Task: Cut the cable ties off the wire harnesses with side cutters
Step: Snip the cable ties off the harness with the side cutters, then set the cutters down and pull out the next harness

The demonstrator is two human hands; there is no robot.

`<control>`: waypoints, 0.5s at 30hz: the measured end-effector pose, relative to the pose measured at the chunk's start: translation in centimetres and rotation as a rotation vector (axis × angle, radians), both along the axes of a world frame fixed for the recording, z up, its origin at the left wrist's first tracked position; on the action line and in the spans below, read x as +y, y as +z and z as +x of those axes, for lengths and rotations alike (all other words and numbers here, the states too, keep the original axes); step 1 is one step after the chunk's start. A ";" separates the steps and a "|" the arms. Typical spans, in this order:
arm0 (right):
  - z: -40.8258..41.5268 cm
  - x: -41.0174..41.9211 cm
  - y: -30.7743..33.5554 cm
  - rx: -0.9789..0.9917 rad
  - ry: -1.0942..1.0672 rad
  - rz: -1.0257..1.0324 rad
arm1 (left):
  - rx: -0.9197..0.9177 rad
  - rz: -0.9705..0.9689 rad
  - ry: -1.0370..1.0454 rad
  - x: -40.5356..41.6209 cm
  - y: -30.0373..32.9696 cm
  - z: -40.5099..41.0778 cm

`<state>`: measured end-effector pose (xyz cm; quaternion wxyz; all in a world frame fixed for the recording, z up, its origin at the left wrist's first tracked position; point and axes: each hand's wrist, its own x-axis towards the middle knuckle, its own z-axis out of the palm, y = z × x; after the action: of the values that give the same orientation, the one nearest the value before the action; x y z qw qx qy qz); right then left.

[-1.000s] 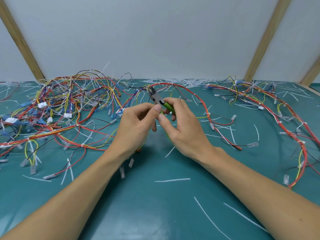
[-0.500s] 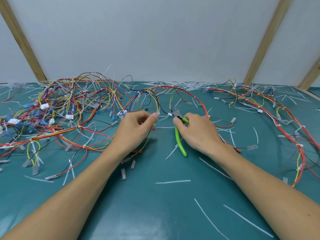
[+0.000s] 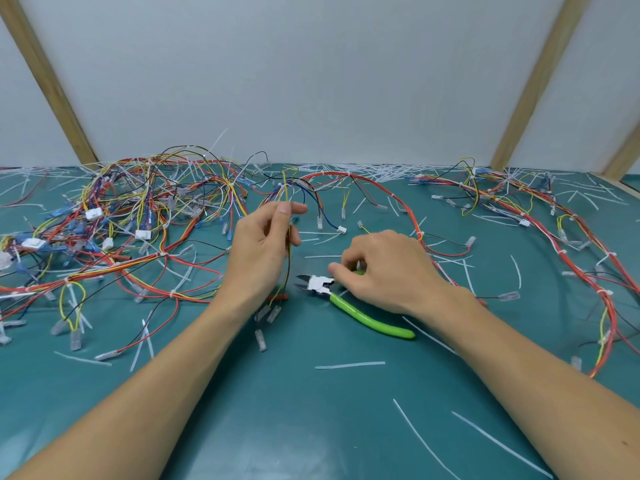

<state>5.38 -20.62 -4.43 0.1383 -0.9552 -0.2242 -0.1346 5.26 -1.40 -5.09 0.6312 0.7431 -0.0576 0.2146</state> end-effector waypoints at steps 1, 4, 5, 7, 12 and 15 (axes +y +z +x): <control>0.0 0.0 0.0 -0.001 -0.001 0.033 | -0.019 0.033 -0.003 -0.1 -0.1 -0.1; 0.2 0.0 0.1 -0.097 -0.041 0.216 | -0.076 0.170 -0.005 -0.5 -0.3 -0.5; 0.3 0.1 0.3 -0.157 -0.048 0.314 | -0.090 0.236 -0.015 -0.7 -0.5 -0.6; 0.6 0.2 1.0 -0.279 -0.032 0.514 | -0.100 0.417 -0.056 -1.1 -0.7 -1.0; 0.9 0.6 1.9 -0.371 0.058 0.594 | -0.137 0.950 -0.254 -2.2 0.0 -2.4; 0.7 0.7 1.7 -0.326 0.138 0.449 | -0.159 1.058 -0.411 -2.7 0.4 -2.8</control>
<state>6.06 -19.89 -2.77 0.3172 -0.8491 -0.2724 -0.3229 2.43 -4.06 -4.68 0.1960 0.9129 -0.3478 0.0849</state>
